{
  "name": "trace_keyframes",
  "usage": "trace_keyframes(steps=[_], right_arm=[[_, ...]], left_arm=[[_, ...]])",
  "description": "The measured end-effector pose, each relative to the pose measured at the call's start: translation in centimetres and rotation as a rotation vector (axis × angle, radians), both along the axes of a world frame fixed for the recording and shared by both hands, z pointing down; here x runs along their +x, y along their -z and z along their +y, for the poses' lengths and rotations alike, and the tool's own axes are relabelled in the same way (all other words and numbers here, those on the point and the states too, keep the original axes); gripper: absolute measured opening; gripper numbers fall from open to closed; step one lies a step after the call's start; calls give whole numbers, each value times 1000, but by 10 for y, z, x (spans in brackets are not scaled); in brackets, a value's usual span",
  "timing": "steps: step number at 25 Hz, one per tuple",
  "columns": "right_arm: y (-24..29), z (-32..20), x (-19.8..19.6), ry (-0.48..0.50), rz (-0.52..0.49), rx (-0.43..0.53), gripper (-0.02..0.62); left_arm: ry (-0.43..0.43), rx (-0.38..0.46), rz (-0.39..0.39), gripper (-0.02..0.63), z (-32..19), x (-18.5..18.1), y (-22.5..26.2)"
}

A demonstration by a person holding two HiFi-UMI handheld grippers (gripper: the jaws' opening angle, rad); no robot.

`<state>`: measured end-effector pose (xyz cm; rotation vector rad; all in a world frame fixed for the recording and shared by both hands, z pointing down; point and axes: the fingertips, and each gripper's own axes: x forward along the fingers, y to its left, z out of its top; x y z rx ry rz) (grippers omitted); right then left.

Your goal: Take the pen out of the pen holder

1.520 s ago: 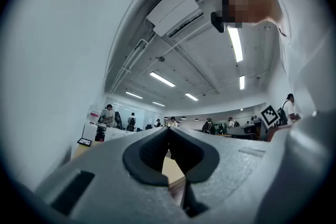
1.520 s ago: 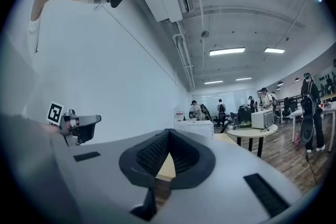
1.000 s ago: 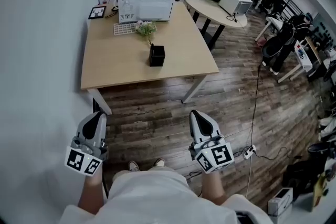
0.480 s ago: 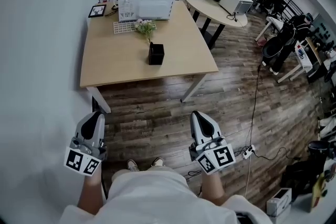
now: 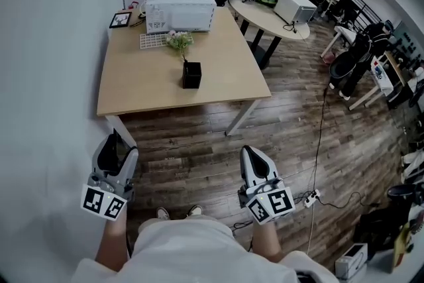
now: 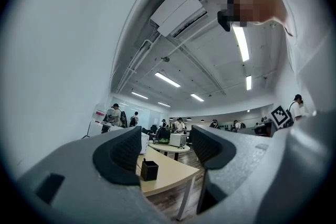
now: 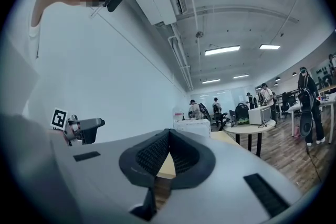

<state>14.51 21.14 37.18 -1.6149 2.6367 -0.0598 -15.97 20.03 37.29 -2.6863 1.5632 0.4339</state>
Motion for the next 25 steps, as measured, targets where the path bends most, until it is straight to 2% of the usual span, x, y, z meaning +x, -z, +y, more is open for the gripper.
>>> trace_keyframes(steps=[3,6,12,17,25], right_arm=[[0,-2,13,3,-5,1,0],[-4,-3,27,12,-11,-1,0],[-25,-13,46,24,-83,-46,0],[-28,-28,49,45,-76,-62,1],[-49,-87,48,1,-57,-113,0]], left_arm=[[65,26,-13,423,-4,2,6],[113,35,-28,473,-3,5,8],[127,1,-65,499,-5,22,-6],[140,-29,-71,499,-14,29,-14],[67,-116,-52,499,-91,44,-56]])
